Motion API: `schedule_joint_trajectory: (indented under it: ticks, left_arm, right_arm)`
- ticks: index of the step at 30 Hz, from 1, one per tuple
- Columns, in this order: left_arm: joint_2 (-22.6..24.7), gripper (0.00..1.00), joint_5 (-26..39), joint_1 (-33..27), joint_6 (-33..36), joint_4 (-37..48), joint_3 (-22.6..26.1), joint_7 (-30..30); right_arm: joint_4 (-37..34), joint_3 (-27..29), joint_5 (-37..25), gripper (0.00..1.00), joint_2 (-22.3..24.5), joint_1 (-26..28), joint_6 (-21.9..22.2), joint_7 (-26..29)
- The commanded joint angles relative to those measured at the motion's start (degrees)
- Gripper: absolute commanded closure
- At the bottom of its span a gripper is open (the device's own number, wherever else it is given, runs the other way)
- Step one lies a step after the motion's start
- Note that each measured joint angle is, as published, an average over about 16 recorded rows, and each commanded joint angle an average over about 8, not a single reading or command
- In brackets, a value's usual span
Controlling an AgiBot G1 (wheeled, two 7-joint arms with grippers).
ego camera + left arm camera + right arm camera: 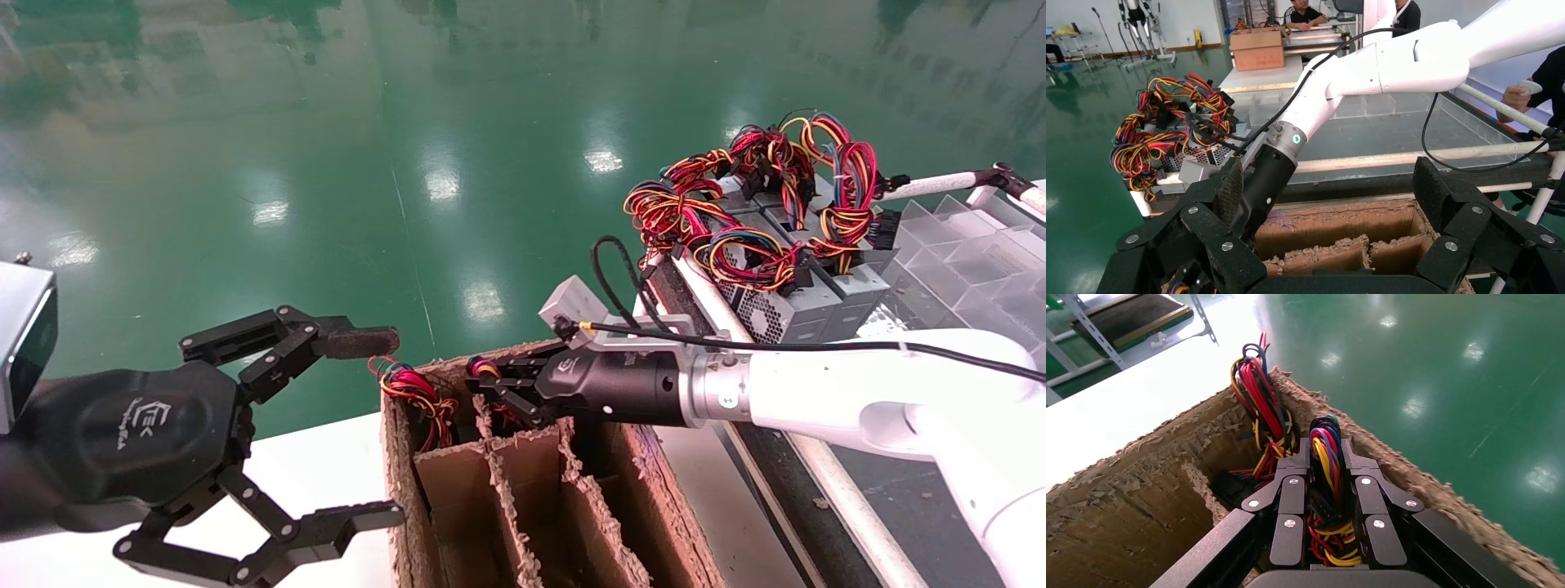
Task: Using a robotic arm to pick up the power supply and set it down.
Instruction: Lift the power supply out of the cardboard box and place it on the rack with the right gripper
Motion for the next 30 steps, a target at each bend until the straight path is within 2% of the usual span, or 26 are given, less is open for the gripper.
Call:
schedule_joint_trajectory:
  ticks: [1,16,30]
  left_arm:
    - [0.0,0.0,0.0,0.0,0.0,0.0,0.0,0.0]
    - [0.0,0.0,-0.01,0.0,0.0,0.0,0.01,0.0]
    - [-0.01,0.0,-0.01,0.0,-0.01,0.0,0.02,0.01]
  right_arm:
    - [-0.19,0.23,0.27,1.0,0.24,0.07,-0.12,-0.48]
    - [4.7,4.93,7.56,1.0,7.22,3.04,-7.76,2.43]
    - [13.03,8.66,13.4,1.0,13.95,5.4,-10.81,11.17]
